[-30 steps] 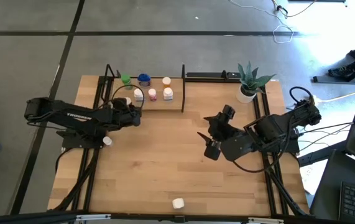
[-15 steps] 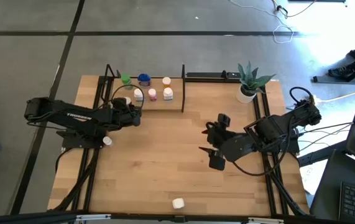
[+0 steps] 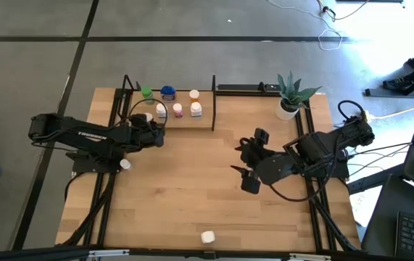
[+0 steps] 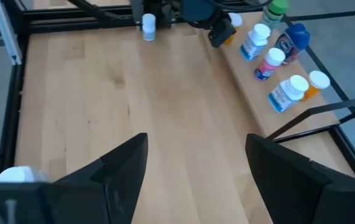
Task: Pick and place medicine bottles onto shelf by color
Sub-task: Put the orange pill bottle on the shelf
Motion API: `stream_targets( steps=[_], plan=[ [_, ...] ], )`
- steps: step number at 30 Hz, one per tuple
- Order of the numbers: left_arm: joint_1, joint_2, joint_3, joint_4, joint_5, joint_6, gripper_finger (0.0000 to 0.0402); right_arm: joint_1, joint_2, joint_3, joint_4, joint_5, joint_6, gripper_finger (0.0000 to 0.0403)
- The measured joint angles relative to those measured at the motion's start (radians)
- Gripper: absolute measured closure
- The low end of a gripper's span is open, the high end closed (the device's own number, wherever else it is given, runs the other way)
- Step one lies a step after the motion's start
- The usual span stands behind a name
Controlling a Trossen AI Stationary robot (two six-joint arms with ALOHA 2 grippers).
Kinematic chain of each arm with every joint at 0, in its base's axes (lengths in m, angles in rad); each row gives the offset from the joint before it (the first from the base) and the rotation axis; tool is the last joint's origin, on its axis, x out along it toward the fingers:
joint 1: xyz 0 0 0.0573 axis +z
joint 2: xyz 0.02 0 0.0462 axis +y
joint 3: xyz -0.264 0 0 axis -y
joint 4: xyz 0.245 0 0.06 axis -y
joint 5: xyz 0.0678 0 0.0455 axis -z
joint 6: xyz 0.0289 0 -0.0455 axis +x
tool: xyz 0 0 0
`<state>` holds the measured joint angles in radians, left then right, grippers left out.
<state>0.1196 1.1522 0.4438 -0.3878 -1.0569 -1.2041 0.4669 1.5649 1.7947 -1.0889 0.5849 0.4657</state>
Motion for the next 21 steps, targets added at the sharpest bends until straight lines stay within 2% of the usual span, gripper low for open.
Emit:
stream_targets(
  steps=[21],
  plan=[
    [0.000, 0.000, 0.000, -0.011, 0.019, -0.017, 0.0213, -0.007, 0.000, 0.000, 0.000, -0.001, 0.001, 0.0130]
  ],
)
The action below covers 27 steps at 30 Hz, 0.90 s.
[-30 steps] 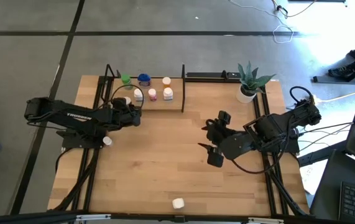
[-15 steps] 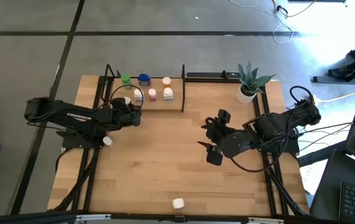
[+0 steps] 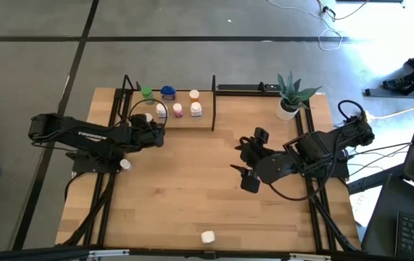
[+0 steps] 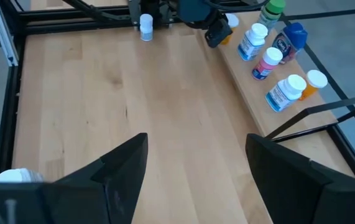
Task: Pick and place medicine bottles onto shelf by color
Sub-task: Put the orange pill bottle on the shelf
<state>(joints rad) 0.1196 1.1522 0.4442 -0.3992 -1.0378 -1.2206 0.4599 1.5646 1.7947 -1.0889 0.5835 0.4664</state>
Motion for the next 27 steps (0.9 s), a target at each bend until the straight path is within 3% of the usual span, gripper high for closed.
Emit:
stream_targets(
  steps=[27],
  plan=[
    [0.034, 0.000, 0.000, -0.003, 0.008, 0.020, 0.0202, -0.006, 0.000, 0.000, 0.000, 0.000, 0.000, 0.0130]
  ],
)
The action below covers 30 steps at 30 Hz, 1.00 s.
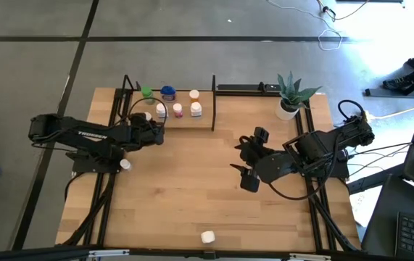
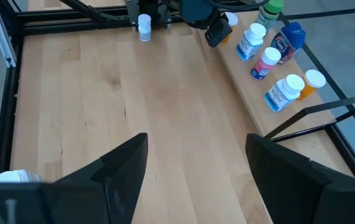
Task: Pick and place medicine bottles onto shelf by color
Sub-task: Put the orange pill bottle on the shelf
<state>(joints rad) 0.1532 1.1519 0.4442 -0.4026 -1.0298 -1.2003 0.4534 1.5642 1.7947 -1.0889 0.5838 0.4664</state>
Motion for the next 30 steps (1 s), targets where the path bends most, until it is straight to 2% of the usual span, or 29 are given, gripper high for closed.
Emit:
stream_targets(
  steps=[12, 30],
  plan=[
    [0.000, 0.000, 0.000, 0.000, -0.002, 0.061, 0.0145, 0.000, 0.000, 0.000, 0.000, 0.023, -0.001, 0.0130],
    [-0.002, -0.112, 0.000, -0.001, -0.039, 0.195, 0.0141, 0.000, 0.000, 0.000, -0.001, 0.026, -0.004, 0.0130]
  ],
)
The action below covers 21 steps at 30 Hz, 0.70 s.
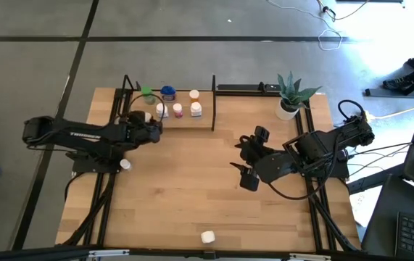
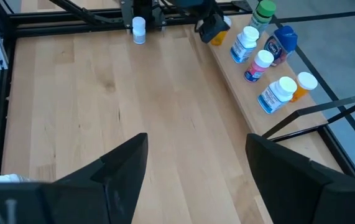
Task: Pick and place medicine bottles onto shelf by color
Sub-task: Put the orange pill bottle on the shelf
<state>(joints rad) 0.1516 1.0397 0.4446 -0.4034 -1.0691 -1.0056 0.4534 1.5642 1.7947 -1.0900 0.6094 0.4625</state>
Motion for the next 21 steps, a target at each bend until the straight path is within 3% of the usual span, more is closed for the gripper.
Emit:
stream_targets(
  steps=[9, 17, 21],
  plan=[
    [0.000, -0.107, 0.000, 0.001, -0.049, 0.101, 0.0141, 0.000, 0.000, 0.000, 0.000, 0.001, 0.000, 0.0130],
    [-0.038, -0.248, 0.000, 0.011, 0.075, 0.156, 0.0145, 0.000, 0.000, 0.000, 0.000, 0.001, 0.000, 0.0130],
    [-0.070, -0.315, 0.000, 0.026, 0.085, 0.262, 0.0146, 0.000, 0.000, 0.000, 0.000, 0.001, 0.000, 0.0130]
  ],
)
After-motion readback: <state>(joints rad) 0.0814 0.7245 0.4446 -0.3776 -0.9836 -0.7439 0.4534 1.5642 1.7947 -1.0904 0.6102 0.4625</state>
